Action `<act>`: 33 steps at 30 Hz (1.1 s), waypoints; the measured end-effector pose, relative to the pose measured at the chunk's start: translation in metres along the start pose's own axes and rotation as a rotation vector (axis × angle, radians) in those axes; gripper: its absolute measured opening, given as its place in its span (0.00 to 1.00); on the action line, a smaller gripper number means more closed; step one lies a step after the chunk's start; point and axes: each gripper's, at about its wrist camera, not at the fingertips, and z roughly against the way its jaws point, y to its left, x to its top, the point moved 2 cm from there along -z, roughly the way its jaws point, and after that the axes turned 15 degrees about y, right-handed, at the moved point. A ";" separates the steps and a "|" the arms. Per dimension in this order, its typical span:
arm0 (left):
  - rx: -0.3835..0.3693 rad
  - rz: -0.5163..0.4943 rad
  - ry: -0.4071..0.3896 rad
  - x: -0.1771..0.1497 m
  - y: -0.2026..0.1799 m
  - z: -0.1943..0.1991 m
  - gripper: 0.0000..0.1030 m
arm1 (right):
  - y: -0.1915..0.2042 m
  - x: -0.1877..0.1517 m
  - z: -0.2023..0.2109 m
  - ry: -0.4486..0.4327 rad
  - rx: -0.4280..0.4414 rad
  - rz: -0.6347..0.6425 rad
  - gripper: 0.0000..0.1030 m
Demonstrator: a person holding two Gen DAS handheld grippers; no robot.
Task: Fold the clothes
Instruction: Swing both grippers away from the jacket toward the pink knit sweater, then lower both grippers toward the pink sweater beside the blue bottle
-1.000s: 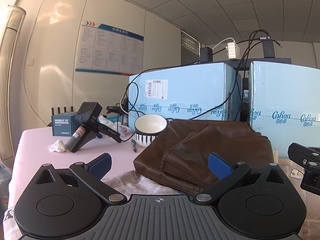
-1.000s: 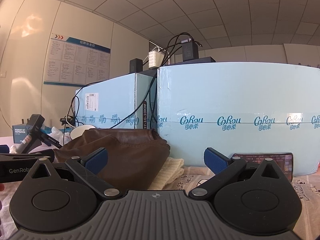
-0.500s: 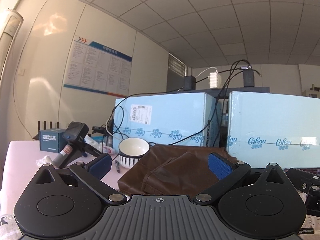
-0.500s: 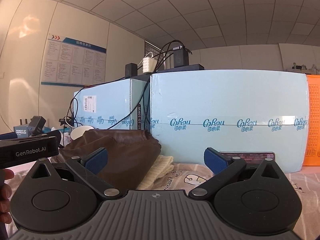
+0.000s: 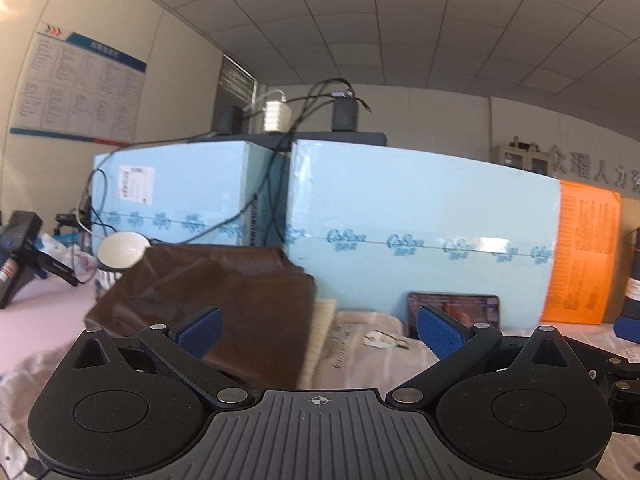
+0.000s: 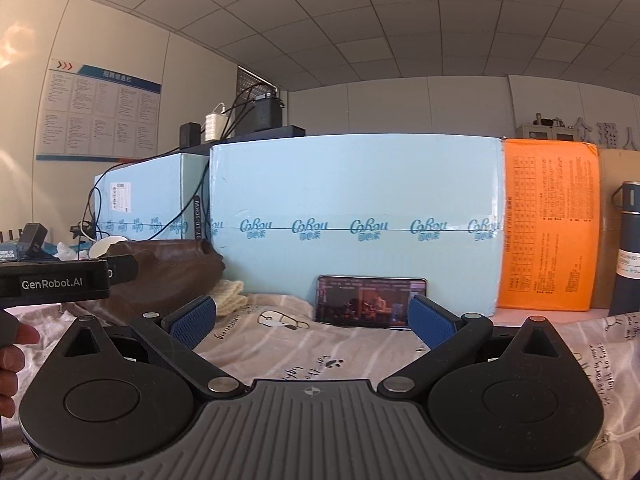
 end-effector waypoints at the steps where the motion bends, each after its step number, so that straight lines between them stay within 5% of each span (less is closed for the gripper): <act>1: -0.038 0.000 0.023 0.000 -0.005 -0.002 1.00 | -0.007 -0.001 0.004 0.000 -0.011 -0.004 1.00; 16: -0.343 -0.166 0.108 -0.015 -0.125 -0.025 1.00 | -0.127 -0.029 0.065 -0.004 -0.248 -0.112 1.00; 26: -0.519 -0.325 0.037 -0.020 -0.210 -0.031 1.00 | -0.202 -0.037 0.093 0.007 -0.407 -0.233 1.00; 33: -0.639 -0.545 -0.009 -0.012 -0.289 -0.040 1.00 | -0.266 -0.024 0.110 -0.054 -0.600 -0.273 1.00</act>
